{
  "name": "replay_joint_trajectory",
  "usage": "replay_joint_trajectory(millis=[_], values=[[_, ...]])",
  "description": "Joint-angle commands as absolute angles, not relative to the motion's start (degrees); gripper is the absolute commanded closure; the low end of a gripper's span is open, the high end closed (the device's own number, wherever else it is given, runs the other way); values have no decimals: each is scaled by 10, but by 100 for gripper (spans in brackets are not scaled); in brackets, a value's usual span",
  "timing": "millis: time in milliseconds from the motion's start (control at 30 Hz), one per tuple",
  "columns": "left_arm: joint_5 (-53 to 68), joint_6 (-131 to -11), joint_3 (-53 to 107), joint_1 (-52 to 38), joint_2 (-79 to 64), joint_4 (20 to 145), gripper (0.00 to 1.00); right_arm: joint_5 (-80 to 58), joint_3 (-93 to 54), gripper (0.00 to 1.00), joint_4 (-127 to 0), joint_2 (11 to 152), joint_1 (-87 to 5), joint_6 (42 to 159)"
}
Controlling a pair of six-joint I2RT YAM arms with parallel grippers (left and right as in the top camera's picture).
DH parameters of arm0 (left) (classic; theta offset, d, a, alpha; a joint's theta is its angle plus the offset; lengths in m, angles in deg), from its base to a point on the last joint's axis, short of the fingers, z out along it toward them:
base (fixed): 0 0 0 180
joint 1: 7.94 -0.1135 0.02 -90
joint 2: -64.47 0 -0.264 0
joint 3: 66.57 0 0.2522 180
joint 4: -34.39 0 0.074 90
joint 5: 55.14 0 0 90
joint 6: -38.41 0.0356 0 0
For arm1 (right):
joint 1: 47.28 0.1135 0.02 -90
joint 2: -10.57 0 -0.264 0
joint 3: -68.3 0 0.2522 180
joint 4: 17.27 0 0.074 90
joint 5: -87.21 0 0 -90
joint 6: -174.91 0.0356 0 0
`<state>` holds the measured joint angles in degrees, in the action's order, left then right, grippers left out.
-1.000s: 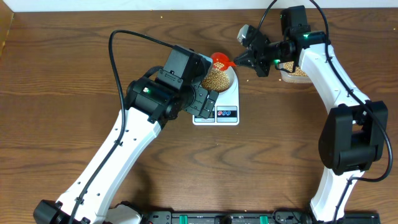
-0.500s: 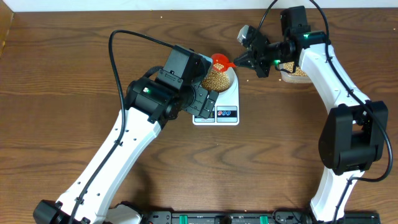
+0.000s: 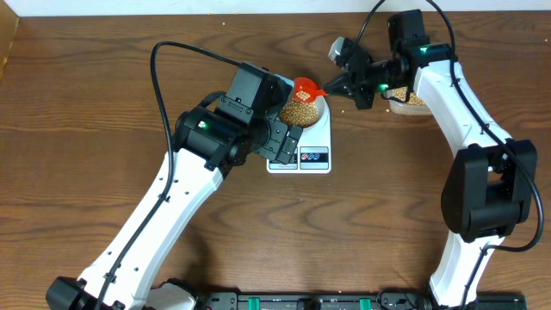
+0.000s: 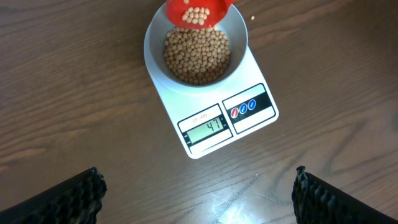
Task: Scoop item into bowl and weigh 50g on scale
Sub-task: 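Keep tilting the scoop to add soybeans slowly into the bowl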
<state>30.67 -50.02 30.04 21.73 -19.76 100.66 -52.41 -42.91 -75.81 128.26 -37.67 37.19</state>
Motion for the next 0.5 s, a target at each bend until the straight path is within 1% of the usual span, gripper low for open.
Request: replay_joint_trajectory(millis=[0, 100, 467], values=[[306, -495, 295, 216, -202, 1008, 2, -522, -430, 99, -755, 1262, -374, 363], [306, -495, 295, 216, -202, 1008, 2, -496, -430, 99, -750, 1262, -375, 364], [306, -495, 295, 216, -202, 1008, 2, -499, -430, 99, -750, 1262, -374, 364]])
